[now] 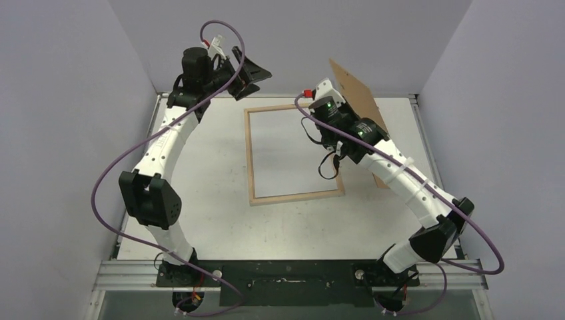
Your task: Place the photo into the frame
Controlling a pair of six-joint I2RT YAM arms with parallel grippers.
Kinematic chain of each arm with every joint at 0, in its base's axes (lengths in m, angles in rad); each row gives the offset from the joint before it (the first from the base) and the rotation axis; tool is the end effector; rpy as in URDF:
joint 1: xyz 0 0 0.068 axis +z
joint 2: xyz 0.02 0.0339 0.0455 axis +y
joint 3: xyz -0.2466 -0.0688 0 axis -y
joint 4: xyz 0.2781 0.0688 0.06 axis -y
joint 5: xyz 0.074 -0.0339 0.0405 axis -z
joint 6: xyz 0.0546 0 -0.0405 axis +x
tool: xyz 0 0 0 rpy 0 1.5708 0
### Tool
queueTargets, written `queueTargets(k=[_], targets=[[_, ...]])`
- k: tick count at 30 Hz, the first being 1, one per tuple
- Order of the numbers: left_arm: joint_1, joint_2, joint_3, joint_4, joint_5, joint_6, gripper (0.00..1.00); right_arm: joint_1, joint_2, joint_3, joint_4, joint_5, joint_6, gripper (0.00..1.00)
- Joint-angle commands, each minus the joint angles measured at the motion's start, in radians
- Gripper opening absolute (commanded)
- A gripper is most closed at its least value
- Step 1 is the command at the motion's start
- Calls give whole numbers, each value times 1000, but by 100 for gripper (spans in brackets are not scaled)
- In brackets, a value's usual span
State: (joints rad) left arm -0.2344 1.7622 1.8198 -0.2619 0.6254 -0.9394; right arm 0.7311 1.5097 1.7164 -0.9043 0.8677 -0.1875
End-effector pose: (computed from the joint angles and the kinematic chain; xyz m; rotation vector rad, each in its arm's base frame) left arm 0.4370 -0.1372 0.4075 -0.1862 1.9507 -1.3644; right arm 0.2873 0.2017 0.4052 -0.5024 1.9976 -0.6463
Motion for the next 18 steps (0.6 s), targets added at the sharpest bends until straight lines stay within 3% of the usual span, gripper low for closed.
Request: queueTargets(k=[1, 11, 18], targets=[[3, 23, 36, 14, -13, 13, 84, -41, -65, -140, 99, 38, -18, 0], [-24, 122, -32, 36, 22, 14, 83, -5, -60, -309, 133, -56, 127, 0], [-98, 216, -36, 119, 58, -52, 85, 2, -130, -447, 216, -259, 187, 0]])
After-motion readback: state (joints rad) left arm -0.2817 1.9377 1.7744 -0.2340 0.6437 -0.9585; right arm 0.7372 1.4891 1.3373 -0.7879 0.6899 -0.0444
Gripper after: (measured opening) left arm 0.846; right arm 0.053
